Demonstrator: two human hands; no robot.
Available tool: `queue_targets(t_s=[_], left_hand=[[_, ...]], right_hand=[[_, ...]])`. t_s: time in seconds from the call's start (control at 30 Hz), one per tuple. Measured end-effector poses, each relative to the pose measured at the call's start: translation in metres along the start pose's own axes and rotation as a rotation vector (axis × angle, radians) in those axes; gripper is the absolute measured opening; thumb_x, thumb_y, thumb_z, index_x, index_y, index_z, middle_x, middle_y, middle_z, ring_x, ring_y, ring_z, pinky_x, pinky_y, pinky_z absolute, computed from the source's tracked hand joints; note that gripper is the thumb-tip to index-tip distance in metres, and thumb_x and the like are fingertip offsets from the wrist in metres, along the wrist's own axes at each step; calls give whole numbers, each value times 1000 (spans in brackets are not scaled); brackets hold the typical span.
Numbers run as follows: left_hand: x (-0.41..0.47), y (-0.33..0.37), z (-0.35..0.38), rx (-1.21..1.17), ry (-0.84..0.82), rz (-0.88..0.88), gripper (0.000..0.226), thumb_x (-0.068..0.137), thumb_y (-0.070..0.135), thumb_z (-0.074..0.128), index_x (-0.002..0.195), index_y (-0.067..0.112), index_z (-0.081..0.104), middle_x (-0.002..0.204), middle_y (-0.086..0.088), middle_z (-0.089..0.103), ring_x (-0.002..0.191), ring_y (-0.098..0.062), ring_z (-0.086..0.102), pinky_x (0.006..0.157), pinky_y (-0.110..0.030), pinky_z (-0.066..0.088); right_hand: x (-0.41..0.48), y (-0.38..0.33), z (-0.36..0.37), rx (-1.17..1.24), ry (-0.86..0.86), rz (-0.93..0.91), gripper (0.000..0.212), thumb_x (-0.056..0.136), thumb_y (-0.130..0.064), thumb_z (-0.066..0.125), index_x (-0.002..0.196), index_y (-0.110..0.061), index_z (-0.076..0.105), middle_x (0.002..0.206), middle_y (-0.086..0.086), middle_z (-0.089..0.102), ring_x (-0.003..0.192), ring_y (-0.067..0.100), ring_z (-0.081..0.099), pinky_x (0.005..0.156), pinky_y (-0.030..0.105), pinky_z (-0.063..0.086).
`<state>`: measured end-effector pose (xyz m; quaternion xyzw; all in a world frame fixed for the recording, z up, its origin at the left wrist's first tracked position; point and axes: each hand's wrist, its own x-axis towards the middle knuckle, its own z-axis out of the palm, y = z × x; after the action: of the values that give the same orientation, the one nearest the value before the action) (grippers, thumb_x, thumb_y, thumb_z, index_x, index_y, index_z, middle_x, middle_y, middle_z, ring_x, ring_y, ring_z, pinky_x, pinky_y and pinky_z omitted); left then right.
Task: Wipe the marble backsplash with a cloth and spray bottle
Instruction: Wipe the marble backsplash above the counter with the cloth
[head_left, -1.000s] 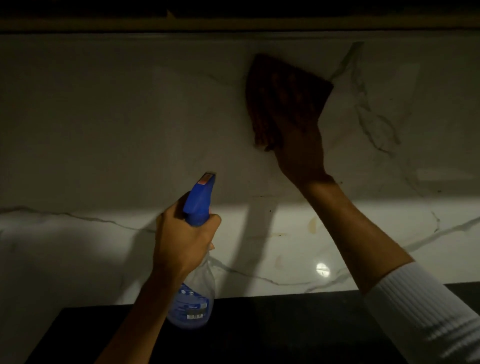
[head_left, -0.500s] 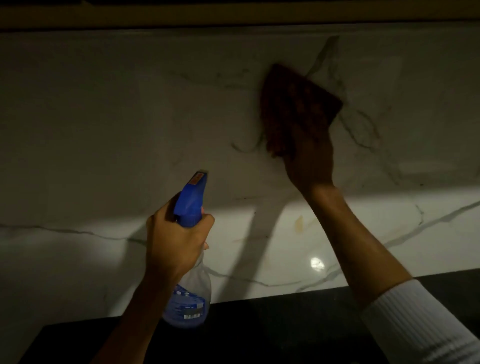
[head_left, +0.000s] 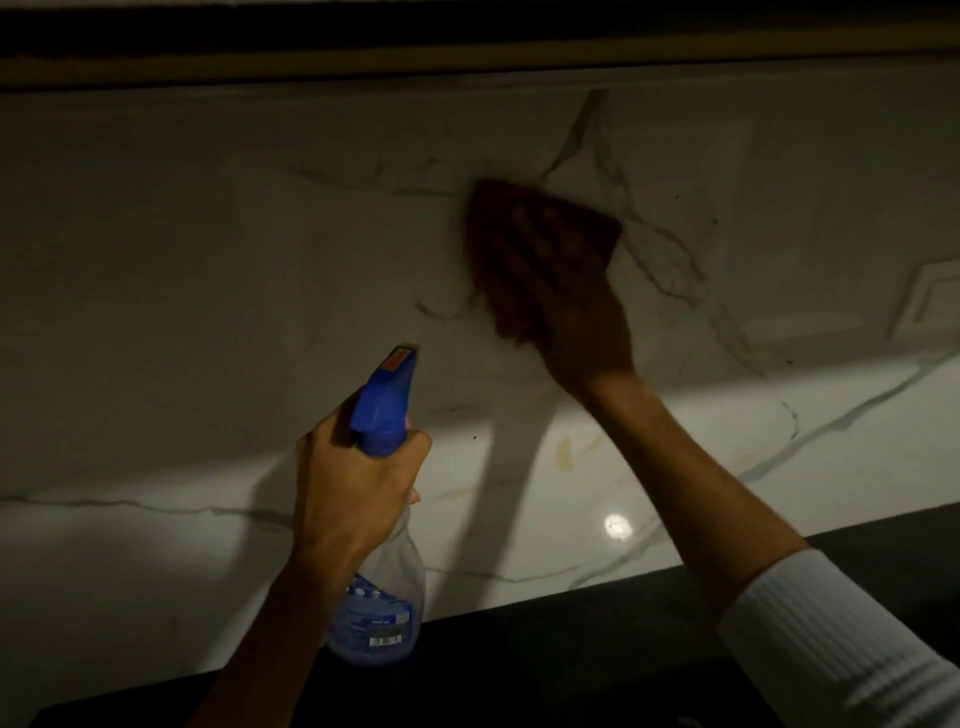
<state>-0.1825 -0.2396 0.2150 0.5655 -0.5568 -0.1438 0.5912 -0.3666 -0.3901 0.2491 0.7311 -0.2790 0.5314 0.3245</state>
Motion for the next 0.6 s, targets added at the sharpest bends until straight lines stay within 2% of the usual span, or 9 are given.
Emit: queue_targets(t_s=[0.07,0.13,0.17,0.23,0.3,0.37,0.43,0.5,0.6], left_hand=[[1,2,4,-15,9,-13,10,75,1,65,79,8,61,61,-18,61,52,-34,65,42,-19,50],[1,4,8,-22,16,-7,12,75,1,65,80,11,62,58,-14,60,50,-30,65,42,-21,51],[1,5,10,-22,12,3,11,75,1,65,79,11,62,58,-14,60,49,-28,64,44,-26,53],[1,8,14,-20,-9,22,7,75,1,64,76,7,60,60,-16,59,51,-30,63,47,-33,56],[0,9,19,-6,-18,23,9,75,2,64,71,4,57,55,-11,55,52,-32,64,47,-31,54],[0,9,24,9,-9,20,14,74,4,64,65,5,53,50,-5,51,50,-32,64,45,-26,50],[3,7,28,23,1,17,15,74,6,64,64,5,53,49,-4,51,51,-33,64,44,-29,51],[4,5,35,23,15,0,11,74,9,66,70,5,56,53,-5,54,51,-33,63,49,-39,56],[4,3,43,7,29,-19,10,74,11,66,74,6,58,52,0,55,44,-20,60,54,-49,58]], right_hand=[[10,27,-9,24,121,193,44,93,-2,56,137,-6,49,143,19,45,135,40,37,110,40,37],[15,44,-16,79,217,392,52,87,6,58,137,-4,48,140,23,48,130,44,43,101,34,43],[16,45,-18,98,244,463,53,85,7,57,136,-3,47,139,25,48,128,45,44,98,34,45],[17,35,-13,126,285,518,52,87,10,53,137,0,45,141,27,45,132,45,39,104,43,43],[16,18,-5,131,302,500,48,91,8,46,138,2,43,145,27,39,138,43,30,109,56,35],[7,0,3,101,251,436,47,91,2,43,138,1,46,146,25,39,138,43,28,108,62,30],[-14,-19,13,65,139,351,50,89,-3,46,138,-1,47,146,24,40,139,43,28,110,62,27],[-35,-33,14,50,29,253,54,85,-9,49,138,-1,46,146,23,40,139,42,28,111,60,27],[-48,-30,5,42,-33,169,53,84,-11,51,136,-2,50,145,20,43,139,39,32,110,55,32]])
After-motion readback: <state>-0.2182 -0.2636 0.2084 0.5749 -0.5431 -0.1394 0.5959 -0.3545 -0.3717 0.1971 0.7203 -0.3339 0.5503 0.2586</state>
